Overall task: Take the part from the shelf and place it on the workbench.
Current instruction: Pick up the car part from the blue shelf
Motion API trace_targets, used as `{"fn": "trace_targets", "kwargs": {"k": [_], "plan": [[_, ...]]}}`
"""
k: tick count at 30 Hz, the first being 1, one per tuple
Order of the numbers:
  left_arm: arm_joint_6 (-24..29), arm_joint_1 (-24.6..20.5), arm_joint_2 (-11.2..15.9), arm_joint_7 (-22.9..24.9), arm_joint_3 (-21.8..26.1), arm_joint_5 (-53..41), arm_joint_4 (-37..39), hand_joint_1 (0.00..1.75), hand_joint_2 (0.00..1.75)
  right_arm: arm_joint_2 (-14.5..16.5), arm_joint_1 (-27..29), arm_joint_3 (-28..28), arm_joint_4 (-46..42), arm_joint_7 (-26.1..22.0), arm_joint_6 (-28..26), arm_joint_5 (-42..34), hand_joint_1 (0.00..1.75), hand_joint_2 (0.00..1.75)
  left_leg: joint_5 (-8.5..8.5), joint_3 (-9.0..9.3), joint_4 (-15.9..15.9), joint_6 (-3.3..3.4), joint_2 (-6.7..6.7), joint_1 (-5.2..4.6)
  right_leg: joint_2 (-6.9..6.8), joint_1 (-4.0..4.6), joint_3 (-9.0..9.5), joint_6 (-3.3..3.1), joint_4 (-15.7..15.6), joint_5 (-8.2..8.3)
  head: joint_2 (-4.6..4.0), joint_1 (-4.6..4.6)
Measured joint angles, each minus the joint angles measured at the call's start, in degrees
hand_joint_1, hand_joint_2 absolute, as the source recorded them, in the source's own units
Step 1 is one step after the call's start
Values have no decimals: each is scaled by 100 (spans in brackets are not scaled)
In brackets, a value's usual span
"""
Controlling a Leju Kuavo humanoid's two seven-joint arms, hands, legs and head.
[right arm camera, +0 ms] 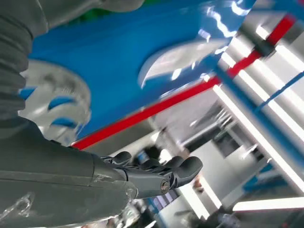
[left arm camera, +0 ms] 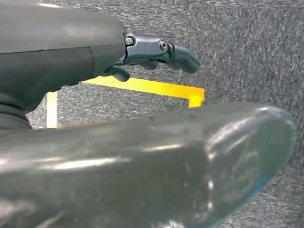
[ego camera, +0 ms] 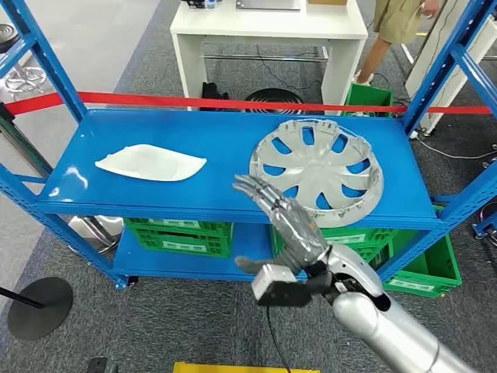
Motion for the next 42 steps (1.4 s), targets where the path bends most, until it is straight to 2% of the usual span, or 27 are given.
{"fn": "trace_targets", "kwargs": {"k": [2,4,6,7,9,10,11,12,13,15,16,19,21,22,24,25,26,27,29,31,32,34,36,38,40,41,42], "plan": [[-2,0,5,1,0,-22,0,0,0,69,-41,8,165,18,-20,79,0,175,16,1,-21,-24,-1,6,6,9,-16,-34,-2,7,0,-14],[-9,-1,14,2,-1,-64,0,0,0,176,-125,16,453,54,-57,240,0,175,27,5,-53,-75,-2,18,12,14,-32,-104,-15,21,0,-27],[-20,-3,16,3,-2,-105,0,0,0,264,-219,17,691,79,-93,401,0,175,-106,-81,125,-130,4,25,9,-1,-26,-170,-33,27,0,-40],[-22,-4,17,3,-2,-124,0,0,0,311,-264,17,815,100,-113,503,0,175,-255,-217,396,-153,8,26,7,-10,-21,-194,-39,27,0,-47],[-24,-5,20,4,-1,-161,0,0,0,385,-315,20,1061,170,-146,736,0,175,-588,-627,1177,-178,11,25,0,-6,-21,-220,-38,17,0,-57],[-23,0,20,8,1,-178,0,0,0,414,-325,24,1185,218,-153,861,0,175,-666,-806,1484,-179,11,25,-3,-3,-19,-227,-38,12,0,-57],[-24,6,20,11,2,-193,0,0,0,441,-330,28,1289,262,-149,957,0,175,-633,-899,1604,-173,11,24,-5,0,-16,-231,-37,8,0,-57],[-25,10,20,15,3,-211,0,0,0,471,-340,32,1395,302,-132,1038,0,175,-487,-878,1496,-159,11,24,-4,1,-9,-230,-37,5,0,-57],[-28,10,21,19,4,-229,0,0,0,504,-358,34,1495,342,-105,1099,0,175,-270,-759,1203,-141,11,24,-2,2,2,-226,-37,-1,0,-57],[-33,1,25,19,5,-259,0,0,0,563,-407,38,1673,405,-42,1171,0,175,110,-407,443,-101,18,21,6,18,14,-199,-25,-20,0,-59],[-36,-7,26,19,6,-272,0,0,0,584,-434,41,1773,434,-9,1196,0,175,184,-289,185,-84,19,20,11,32,11,-174,-24,-28,0,-54],[-44,-16,23,21,17,-310,1,0,0,642,-489,48,2127,518,26,1305,0,175,171,-217,-12,-16,4,22,12,46,10,-81,-55,-35,0,-47],[-53,-11,20,20,41,-344,1,0,0,667,-521,48,2327,576,-29,1409,0,175,178,-201,-32,42,-2,42,2,40,-51,-17,86,-140,0,-31],[-55,-12,20,19,56,-358,1,0,0,672,-544,44,2420,606,-81,1470,0,175,179,-192,-41,67,-2,53,-2,37,-167,11,331,-275,0,-23],[-56,-14,27,19,85,-386,1,0,0,685,-579,30,2613,665,-211,1603,0,175,166,-185,-38,98,-2,48,-6,30,-544,49,1104,-623,0,-5],[-56,-13,30,19,95,-402,1,0,0,690,-583,18,2709,699,-273,1674,0,175,160,-180,-36,107,-3,45,-6,28,-720,57,1436,-729,0,-6],[-56,-10,31,19,103,-417,1,0,0,692,-582,0,2792,730,-324,1733,0,175,153,-172,-35,113,-7,43,-6,28,-814,59,1587,-728,0,-4],[-56,-7,30,19,109,-434,2,0,0,692,-583,-26,2868,760,-366,1786,0,175,143,-157,-34,113,-12,43,-6,29,-796,54,1507,-614,0,-4],[-58,-4,28,19,124,-461,1,0,0,692,-602,-109,2999,807,-447,1880,0,175,113,-107,-32,92,-25,42,-9,28,-470,30,780,-186,0,-2],[-60,-6,30,19,152,-488,0,0,0,698,-640,-207,3126,832,-523,1980,0,175,82,-80,-21,41,-33,20,-7,31,-135,0,100,61,0,-5],[-60,-8,31,19,172,-504,0,0,0,703,-653,-249,3186,842,-553,2038,0,175,79,-78,-22,15,-34,11,-4,36,-64,-19,-39,82,0,-11],[-61,-7,34,19,214,-540,1,0,0,712,-660,-338,3301,875,-589,2162,0,175,87,-77,-44,-42,-34,11,6,41,-52,-77,-66,74,0,-21],[-63,-5,36,19,242,-567,1,0,0,713,-668,-429,3390,912,-598,2256,0,175,10,-107,32,-106,-24,19,6,21,-39,-139,-95,87,0,-29],[-69,-10,34,19,255,-585,0,0,0,718,-680,-495,3459,946,-595,2344,0,175,-285,-350,546,-161,-12,25,-1,1,-25,-182,-116,91,0,-43],[-77,-7,32,19,277,-616,0,0,0,724,-678,-538,3550,1000,-569,2464,0,175,-606,-754,1329,-195,-10,32,-7,0,-24,-200,-116,84,0,-49],[-79,-3,33,19,295,-632,1,0,0,725,-675,-550,3599,1030,-539,2525,0,175,-638,-885,1554,-202,-10,33,-9,-2,-21,-203,-116,81,0,-49],[-83,0,33,19,315,-649,1,0,0,725,-673,-559,3644,1059,-505,2574,0,175,-554,-913,1566,-205,-9,34,-8,-5,-16,-201,-115,79,0,-49]]}}
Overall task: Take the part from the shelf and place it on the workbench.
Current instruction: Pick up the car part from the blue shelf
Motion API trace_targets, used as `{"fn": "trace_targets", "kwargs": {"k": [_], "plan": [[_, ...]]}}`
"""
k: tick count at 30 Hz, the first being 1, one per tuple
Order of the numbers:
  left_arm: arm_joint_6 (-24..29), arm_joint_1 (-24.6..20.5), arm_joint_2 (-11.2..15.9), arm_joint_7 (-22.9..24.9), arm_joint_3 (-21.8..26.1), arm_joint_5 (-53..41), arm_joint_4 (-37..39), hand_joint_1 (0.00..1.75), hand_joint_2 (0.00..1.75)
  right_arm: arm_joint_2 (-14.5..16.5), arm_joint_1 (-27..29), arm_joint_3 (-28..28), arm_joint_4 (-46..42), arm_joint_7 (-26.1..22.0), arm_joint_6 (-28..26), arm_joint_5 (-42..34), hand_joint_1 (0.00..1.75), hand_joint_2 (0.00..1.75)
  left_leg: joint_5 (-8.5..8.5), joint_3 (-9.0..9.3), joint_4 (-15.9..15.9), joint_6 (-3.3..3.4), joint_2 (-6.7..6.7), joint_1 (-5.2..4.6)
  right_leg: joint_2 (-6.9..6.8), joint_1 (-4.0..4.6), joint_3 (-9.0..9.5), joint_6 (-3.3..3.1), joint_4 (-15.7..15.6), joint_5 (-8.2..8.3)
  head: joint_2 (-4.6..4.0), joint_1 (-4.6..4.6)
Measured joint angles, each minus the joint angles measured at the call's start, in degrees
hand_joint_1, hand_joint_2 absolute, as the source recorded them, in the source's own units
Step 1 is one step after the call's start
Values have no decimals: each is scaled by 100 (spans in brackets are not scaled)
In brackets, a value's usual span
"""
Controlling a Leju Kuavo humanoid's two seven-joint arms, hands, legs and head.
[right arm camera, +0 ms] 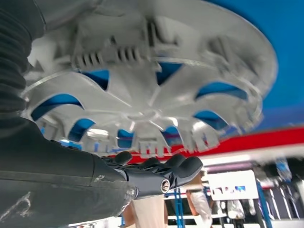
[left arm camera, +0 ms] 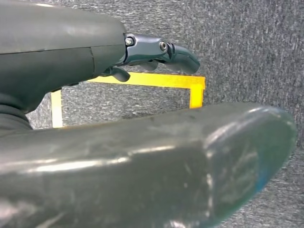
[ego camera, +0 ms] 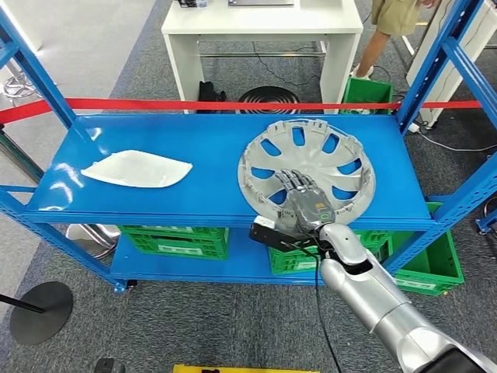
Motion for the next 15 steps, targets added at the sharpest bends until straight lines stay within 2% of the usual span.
{"fn": "trace_targets", "kwargs": {"k": [1,3,4,6,7,8,11,13,15], "plan": [[-2,0,2,0,19,-13,0,0,0,2,-1,-7,40,23,39,39,0,175,184,88,-216,0,2,3,1,-7,9,6,1,-5,0,0],[-8,-8,3,0,51,-34,0,0,0,8,-12,-22,105,52,113,87,0,175,585,451,-977,-7,13,16,9,-3,22,44,16,-25,-1,-9],[-11,-15,3,0,63,-40,1,0,0,11,-24,-32,137,58,156,107,0,175,692,601,-1294,14,10,22,16,8,16,72,30,-35,-1,-18],[-16,-24,-1,0,85,-47,2,0,0,14,-44,-46,204,79,246,141,0,175,709,714,-1555,86,-2,22,27,35,0,131,36,-40,-1,-23],[-17,-25,0,0,97,-51,2,0,0,14,-50,-48,238,88,288,158,0,175,701,708,-1560,144,-10,20,28,31,1,157,24,-38,0,-19],[-17,-21,-1,0,105,-55,2,0,0,14,-51,-49,263,97,318,171,0,175,702,706,-1561,175,-9,17,27,27,9,178,11,-37,0,-14],[-17,-17,-2,0,116,-61,2,0,0,14,-55,-49,288,103,346,184,0,175,713,710,-1568,216,-8,27,26,19,13,204,8,-45,0,-16],[-20,-21,8,0,157,-92,2,0,0,15,-77,-66,364,221,379,267,0,175,710,718,-1573,272,-8,29,13,14,-421,248,903,-456,-1,2],[-26,-22,17,0,207,-138,2,0,0,16,-102,-84,471,426,401,436,0,175,698,733,-1574,321,-13,23,1,10,-820,275,1698,-741,-1,21]]}}
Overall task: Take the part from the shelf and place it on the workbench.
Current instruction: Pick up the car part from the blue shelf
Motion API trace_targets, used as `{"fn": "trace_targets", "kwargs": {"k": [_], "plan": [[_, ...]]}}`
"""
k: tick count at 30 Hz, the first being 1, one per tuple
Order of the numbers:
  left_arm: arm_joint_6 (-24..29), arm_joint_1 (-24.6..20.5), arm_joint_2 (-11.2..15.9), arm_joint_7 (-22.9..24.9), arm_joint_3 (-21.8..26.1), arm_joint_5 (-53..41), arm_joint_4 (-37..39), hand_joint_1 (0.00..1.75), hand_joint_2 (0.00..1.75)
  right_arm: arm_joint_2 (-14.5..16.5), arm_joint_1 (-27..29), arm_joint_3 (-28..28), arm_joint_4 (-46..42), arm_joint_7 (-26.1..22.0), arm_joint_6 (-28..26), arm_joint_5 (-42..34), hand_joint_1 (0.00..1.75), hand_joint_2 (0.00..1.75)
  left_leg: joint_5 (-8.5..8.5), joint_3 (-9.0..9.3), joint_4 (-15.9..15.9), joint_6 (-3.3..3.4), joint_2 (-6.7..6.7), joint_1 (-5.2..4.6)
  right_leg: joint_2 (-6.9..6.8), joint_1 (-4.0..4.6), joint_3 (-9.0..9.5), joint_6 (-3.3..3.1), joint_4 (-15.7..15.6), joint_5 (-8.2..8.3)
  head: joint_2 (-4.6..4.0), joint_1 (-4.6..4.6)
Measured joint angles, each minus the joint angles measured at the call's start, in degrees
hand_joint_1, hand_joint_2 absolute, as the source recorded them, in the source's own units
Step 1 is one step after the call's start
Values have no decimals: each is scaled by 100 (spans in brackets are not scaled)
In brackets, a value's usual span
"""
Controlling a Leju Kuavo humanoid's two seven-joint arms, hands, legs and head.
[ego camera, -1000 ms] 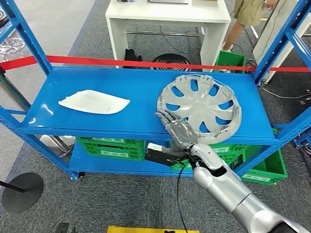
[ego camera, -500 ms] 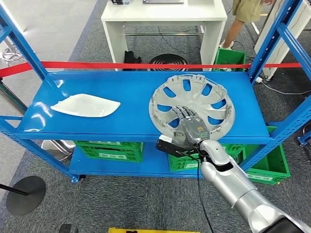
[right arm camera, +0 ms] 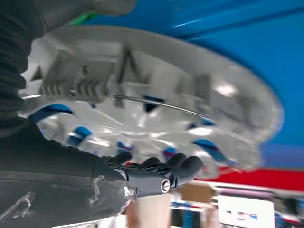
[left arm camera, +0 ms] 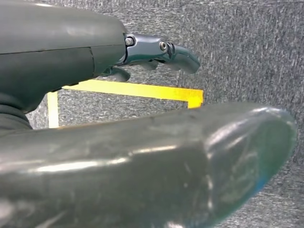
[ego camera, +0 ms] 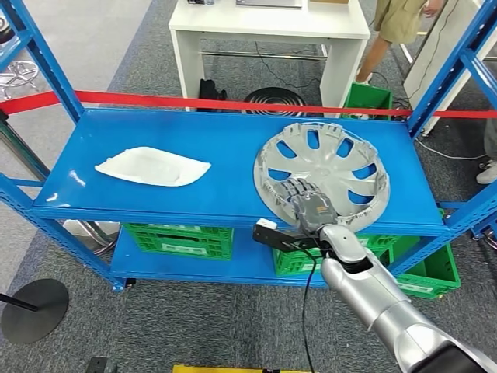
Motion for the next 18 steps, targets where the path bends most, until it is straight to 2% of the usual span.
{"fn": "trace_targets", "kwargs": {"k": [1,3,4,5,6,9,10,11,13,14,15,16,18], "plan": [[-3,1,-1,-1,8,-13,0,0,0,0,-8,0,31,80,-7,75,0,175,-6,13,1,-3,-4,-1,0,0,85,-13,-198,155,1,0],[-7,-2,-1,-3,20,-35,0,0,0,1,-35,0,92,240,-27,227,0,175,-30,52,2,-31,-11,-7,0,3,473,-41,-998,549,1,-1],[-7,-6,1,-5,29,-49,0,0,0,4,-50,0,126,313,-46,300,0,175,-43,63,10,-55,-13,-17,3,6,649,-57,-1341,667,1,-4],[-7,-11,2,-8,40,-63,0,0,0,9,-61,0,162,381,-68,373,0,175,-48,69,13,-83,-14,-25,6,12,761,-73,-1557,721,1,-9],[-7,-14,3,-9,53,-75,0,0,0,13,-67,0,202,444,-89,442,0,175,-47,67,10,-111,-15,-30,10,22,799,-92,-1628,710,1,-14],[-4,-16,4,-11,100,-103,0,0,0,13,-89,-3,318,586,-78,613,3,175,-80,57,21,-211,-6,-20,14,12,805,-186,-1663,729,0,-20],[-3,-18,3,-11,117,-117,0,0,0,11,-103,-4,353,617,-33,663,39,175,-172,4,142,-244,1,-19,14,-3,811,-218,-1680,740,0,-27],[-2,-22,2,-11,134,-132,0,0,0,10,-115,-5,393,647,39,716,83,175,-323,-112,389,-274,8,-18,12,-16,818,-241,-1694,748,0,-34],[0,-31,-1,-11,160,-163,0,0,0,11,-119,-8,486,686,192,798,168,175,-681,-487,1145,-311,13,-16,7,-17,816,-259,-1696,745,-1,-43],[1,-29,-1,-11,173,-176,0,0,0,11,-114,-10,528,695,258,823,175,175,-779,-652,1459,-321,13,-15,4,-17,816,-261,-1695,743,-2,-43],[2,-24,0,-11,185,-189,0,0,0,11,-112,-13,563,699,307,844,175,175,-764,-732,1595,-324,13,-14,3,-18,818,-262,-1695,742,-2,-44],[2,-19,2,-11,199,-199,0,0,0,11,-115,-14,587,700,350,861,175,175,-635,-697,1500,-323,14,-13,5,-22,825,-258,-1694,739,-2,-44],[2,-23,5,-11,228,-210,0,0,0,11,-133,-16,622,699,431,897,175,175,-218,-360,812,-317,25,-6,12,-26,847,-234,-1691,727,-2,-46]]}}
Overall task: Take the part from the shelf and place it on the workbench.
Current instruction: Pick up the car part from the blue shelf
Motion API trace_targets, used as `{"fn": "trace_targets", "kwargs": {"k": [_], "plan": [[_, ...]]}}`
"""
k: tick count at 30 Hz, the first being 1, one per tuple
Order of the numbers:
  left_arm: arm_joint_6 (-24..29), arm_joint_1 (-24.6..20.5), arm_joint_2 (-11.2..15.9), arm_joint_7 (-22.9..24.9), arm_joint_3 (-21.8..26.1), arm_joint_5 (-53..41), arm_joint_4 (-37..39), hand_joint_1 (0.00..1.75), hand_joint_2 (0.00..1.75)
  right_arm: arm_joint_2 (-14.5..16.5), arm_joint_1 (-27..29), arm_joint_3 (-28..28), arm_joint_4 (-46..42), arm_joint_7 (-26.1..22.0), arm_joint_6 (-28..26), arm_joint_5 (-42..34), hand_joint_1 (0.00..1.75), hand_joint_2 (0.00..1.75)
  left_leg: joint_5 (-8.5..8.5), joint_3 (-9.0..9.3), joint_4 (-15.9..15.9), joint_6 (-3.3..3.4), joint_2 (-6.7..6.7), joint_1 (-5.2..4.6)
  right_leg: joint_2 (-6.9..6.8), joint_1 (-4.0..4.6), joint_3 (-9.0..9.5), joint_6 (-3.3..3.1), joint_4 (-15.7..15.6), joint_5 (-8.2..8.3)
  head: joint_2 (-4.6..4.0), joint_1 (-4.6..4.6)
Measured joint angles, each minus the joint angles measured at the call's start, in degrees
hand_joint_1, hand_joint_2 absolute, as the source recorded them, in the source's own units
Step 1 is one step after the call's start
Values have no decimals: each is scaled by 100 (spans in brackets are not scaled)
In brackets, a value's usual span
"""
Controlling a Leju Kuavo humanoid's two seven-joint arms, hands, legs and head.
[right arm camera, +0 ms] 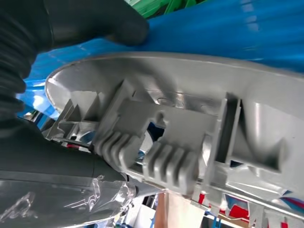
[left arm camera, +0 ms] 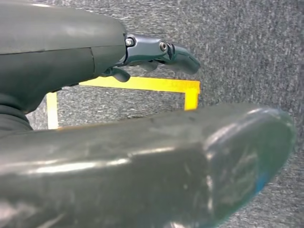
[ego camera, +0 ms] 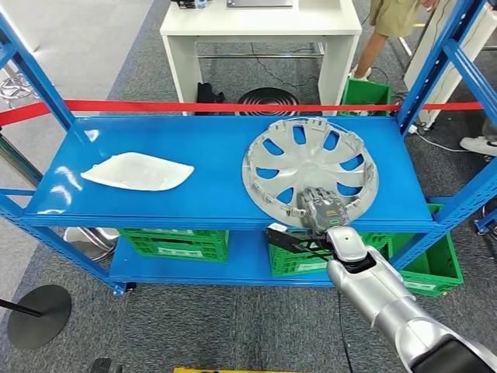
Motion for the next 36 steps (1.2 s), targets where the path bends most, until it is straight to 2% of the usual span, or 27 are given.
{"fn": "trace_targets", "kwargs": {"k": [1,3,6,7,8,10,11,12,13,14,16,17,18,21,22,23,24,26,27,28,29,31,32,34,36], "plan": [[0,-8,1,0,14,-3,0,0,0,0,-9,-1,15,-1,31,16,175,175,137,186,-382,15,2,3,10,13,0,24,15,-11,0,-4],[0,-16,-1,0,43,-9,0,0,0,-1,-27,-3,43,0,82,50,175,175,211,375,-778,76,4,4,37,43,-11,80,19,-14,1,5],[0,-18,-1,0,68,-33,0,0,0,-2,-53,-15,72,1,117,80,175,175,203,396,-818,204,24,6,66,43,-23,167,11,-20,1,24],[1,-22,2,0,72,-41,0,0,0,-2,-62,-20,79,-4,121,84,175,175,213,403,-825,242,37,15,53,41,-74,195,122,-102,1,36],[1,-25,5,0,75,-49,0,0,0,-1,-69,-24,85,-15,113,86,175,175,223,405,-833,275,49,24,34,38,-185,220,366,-251,1,44],[2,-28,11,0,87,-54,0,0,0,0,-71,-26,89,-51,71,86,175,175,236,391,-833,314,66,19,-1,32,-527,253,1148,-653,1,60],[2,-26,10,0,98,-56,0,0,0,0,-70,-27,89,-75,32,81,175,175,245,381,-833,321,71,14,-7,30,-676,261,1499,-793,1,60],[2,-24,10,0,110,-56,0,0,0,0,-68,-30,87,-101,-12,73,175,175,255,374,-832,323,73,12,-8,30,-738,263,1676,-834,1,61],[2,-21,8,0,126,-57,0,0,0,0,-67,-34,83,-129,-60,57,175,175,265,371,-832,320,70,12,-8,30,-685,260,1623,-766,1,61],[2,-20,5,-1,143,-58,0,0,0,2,-67,-42,69,-164,-117,31,175,175,275,371,-831,312,62,14,-8,27,-518,253,1344,-614,0,61],[2,-22,1,-7,183,-59,0,0,0,11,-73,-87,-14,-256,-266,-55,175,175,291,368,-819,272,38,8,-6,18,-51,238,518,-304,0,63],[2,-21,1,-16,203,-59,0,0,0,17,-73,-125,-82,-316,-365,-112,175,175,301,360,-816,242,26,-2,-2,16,107,217,222,-223,0,58],[2,-16,1,-34,224,-58,0,0,0,21,-63,-171,-171,-387,-490,-173,175,175,317,351,-817,207,16,-11,1,20,185,191,64,-192,0,56],[2,30,-3,-137,303,-55,0,0,0,16,56,-322,-541,-556,-819,-331,175,175,356,332,-849,101,3,-1,5,33,171,68,18,-147,0,54],[-3,45,-11,-191,330,-55,0,0,0,11,134,-372,-727,-594,-905,-371,175,175,295,298,-784,71,5,3,4,24,167,28,7,-126,0,45],[-8,54,-20,-251,353,-55,0,0,0,6,229,-418,-937,-631,-992,-404,175,175,169,218,-607,46,9,4,2,11,164,-3,-6,-109,0,35],[-15,59,-31,-318,375,-55,0,0,0,-1,346,-459,-1168,-668,-1086,-427,175,175,-18,75,-295,24,13,5,-1,4,161,-22,-10,-102,0,24],[-24,69,-46,-429,420,-55,0,0,0,-17,594,-523,-1592,-727,-1251,-445,175,175,-371,-290,479,-2,15,7,-9,8,154,-37,-10,-106,0,14],[-26,80,-49,-478,445,-55,0,0,0,-27,723,-550,-1783,-755,-1326,-441,175,175,-432,-413,728,-7,16,6,-12,11,153,-41,-9,-111,0,13],[-26,92,-51,-525,468,-57,0,0,0,-38,849,-576,-1971,-788,-1424,-421,175,175,-375,-435,762,-5,16,7,-14,11,154,-41,-9,-116,0,14],[-22,103,-52,-578,486,-62,0,0,0,-48,971,-600,-2165,-821,-1545,-386,175,175,-219,-350,574,2,17,8,-13,8,158,-36,-8,-122,0,14],[-9,108,-57,-681,515,-79,0,0,0,-61,1199,-640,-2570,-863,-1814,-279,175,175,168,22,-174,20,22,6,-8,13,168,-3,-1,-145,0,11],[-1,101,-61,-715,528,-89,0,0,0,-63,1296,-655,-2748,-865,-1921,-230,175,175,271,186,-510,45,23,4,-4,24,162,23,11,-160,0,10],[8,96,-69,-745,557,-103,0,0,0,-66,1449,-684,-3031,-859,-2041,-168,175,175,283,320,-802,107,20,-10,2,45,146,80,14,-177,1,12],[28,103,-78,-761,584,-111,0,0,0,-72,1553,-709,-3233,-862,-2074,-150,175,175,267,319,-827,186,18,-8,2,35,144,139,-1,-192,1,13]]}}
